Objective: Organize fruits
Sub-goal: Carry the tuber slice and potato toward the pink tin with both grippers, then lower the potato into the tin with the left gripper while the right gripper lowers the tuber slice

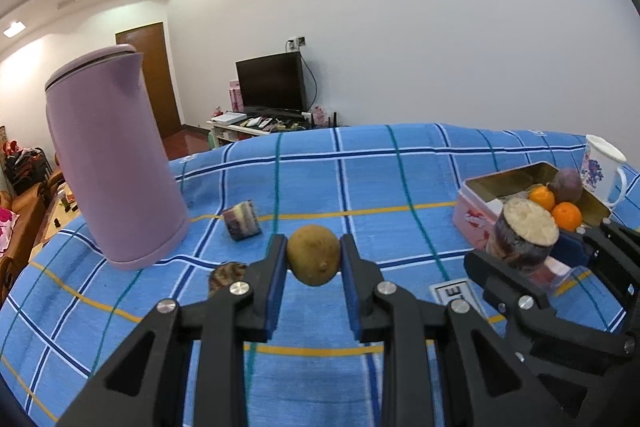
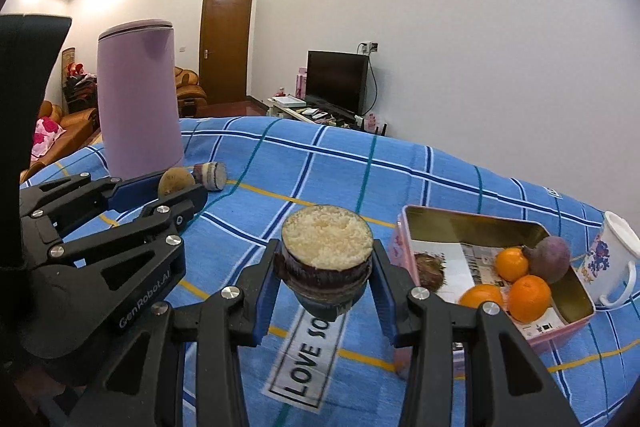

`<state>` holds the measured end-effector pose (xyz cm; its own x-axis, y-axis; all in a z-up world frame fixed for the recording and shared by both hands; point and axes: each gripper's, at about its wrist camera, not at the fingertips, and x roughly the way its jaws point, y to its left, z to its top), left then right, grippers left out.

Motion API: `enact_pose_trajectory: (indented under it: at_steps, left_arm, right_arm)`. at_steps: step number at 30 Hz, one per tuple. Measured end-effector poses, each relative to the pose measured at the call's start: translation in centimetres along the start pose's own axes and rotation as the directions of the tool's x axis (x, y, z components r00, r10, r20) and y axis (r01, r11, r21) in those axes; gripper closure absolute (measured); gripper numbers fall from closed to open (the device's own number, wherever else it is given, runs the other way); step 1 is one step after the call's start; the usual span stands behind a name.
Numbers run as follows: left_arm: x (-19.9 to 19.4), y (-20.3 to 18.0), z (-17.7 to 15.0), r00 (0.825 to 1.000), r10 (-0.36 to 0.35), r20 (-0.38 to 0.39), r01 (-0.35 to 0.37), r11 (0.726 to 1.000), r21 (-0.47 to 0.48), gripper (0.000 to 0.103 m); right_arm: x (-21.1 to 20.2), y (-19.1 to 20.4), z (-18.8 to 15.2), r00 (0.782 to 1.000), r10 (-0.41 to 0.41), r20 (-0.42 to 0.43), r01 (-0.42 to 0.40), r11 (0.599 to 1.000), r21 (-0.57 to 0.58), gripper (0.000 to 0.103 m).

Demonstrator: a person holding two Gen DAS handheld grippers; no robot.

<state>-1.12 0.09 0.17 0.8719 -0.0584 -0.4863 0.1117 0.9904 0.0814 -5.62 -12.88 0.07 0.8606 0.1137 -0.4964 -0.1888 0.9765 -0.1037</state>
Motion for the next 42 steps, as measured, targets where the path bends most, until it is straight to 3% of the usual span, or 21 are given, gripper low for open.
enact_pose_trajectory:
  at_steps: [42]
  left_arm:
    - [0.3,-10.8,3.7,0.988,-0.146,0.057,0.143,0.989,0.041,0.075]
  right_arm:
    - [-0.9,-10.1,-0.3,0.986,-0.164,0.01,0.162,0.983,0.09,0.058]
